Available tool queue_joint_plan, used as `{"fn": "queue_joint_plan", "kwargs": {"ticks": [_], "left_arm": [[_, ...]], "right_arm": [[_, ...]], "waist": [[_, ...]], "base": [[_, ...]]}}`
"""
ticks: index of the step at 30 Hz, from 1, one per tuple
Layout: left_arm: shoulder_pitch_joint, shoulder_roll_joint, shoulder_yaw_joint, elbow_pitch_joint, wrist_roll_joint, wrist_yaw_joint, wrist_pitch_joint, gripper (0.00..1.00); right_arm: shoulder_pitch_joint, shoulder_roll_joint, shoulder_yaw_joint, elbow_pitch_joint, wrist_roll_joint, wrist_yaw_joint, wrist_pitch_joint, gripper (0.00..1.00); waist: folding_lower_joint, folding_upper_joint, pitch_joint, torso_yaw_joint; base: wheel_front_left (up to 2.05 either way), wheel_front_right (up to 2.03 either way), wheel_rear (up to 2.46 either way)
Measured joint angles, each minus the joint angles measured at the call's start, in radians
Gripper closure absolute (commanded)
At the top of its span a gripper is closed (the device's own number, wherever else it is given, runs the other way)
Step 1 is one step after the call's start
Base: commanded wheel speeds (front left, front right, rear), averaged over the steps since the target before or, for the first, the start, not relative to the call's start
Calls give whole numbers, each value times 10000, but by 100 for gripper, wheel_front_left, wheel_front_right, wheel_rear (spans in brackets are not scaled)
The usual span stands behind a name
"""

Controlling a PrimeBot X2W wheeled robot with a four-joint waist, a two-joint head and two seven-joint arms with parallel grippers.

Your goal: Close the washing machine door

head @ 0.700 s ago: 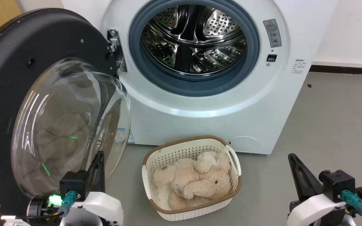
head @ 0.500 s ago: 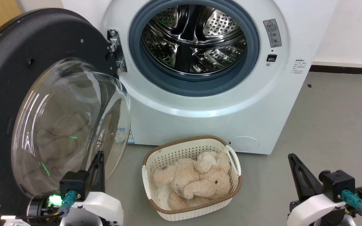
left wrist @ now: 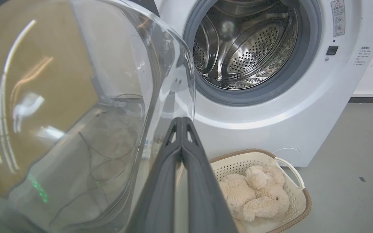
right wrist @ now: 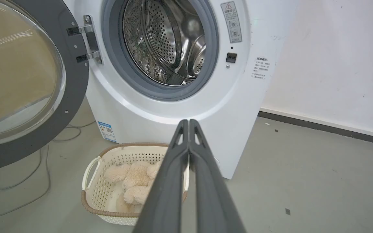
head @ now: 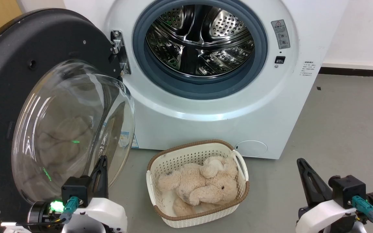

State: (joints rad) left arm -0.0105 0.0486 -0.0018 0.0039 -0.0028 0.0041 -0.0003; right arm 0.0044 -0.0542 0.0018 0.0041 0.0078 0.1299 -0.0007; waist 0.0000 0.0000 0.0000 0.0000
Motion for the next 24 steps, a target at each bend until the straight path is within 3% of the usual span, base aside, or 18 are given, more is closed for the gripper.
{"fn": "queue_joint_plan", "kwargs": {"ticks": [14,15,24], "left_arm": [[0,0,0,0,0,0,2,100],[0,0,0,0,0,0,0,0],[-1,-2,-56,13,-4,86,-19,0]], "right_arm": [[0,0,0,0,0,0,0,100],[0,0,-2,0,0,0,0,0],[0,-2,-31,10,36,0,-27,0]], "waist": [[0,0,0,0],[-1,0,0,0],[-1,0,14,2]], "base": [[0,0,0],[0,0,0],[0,0,0]]}}
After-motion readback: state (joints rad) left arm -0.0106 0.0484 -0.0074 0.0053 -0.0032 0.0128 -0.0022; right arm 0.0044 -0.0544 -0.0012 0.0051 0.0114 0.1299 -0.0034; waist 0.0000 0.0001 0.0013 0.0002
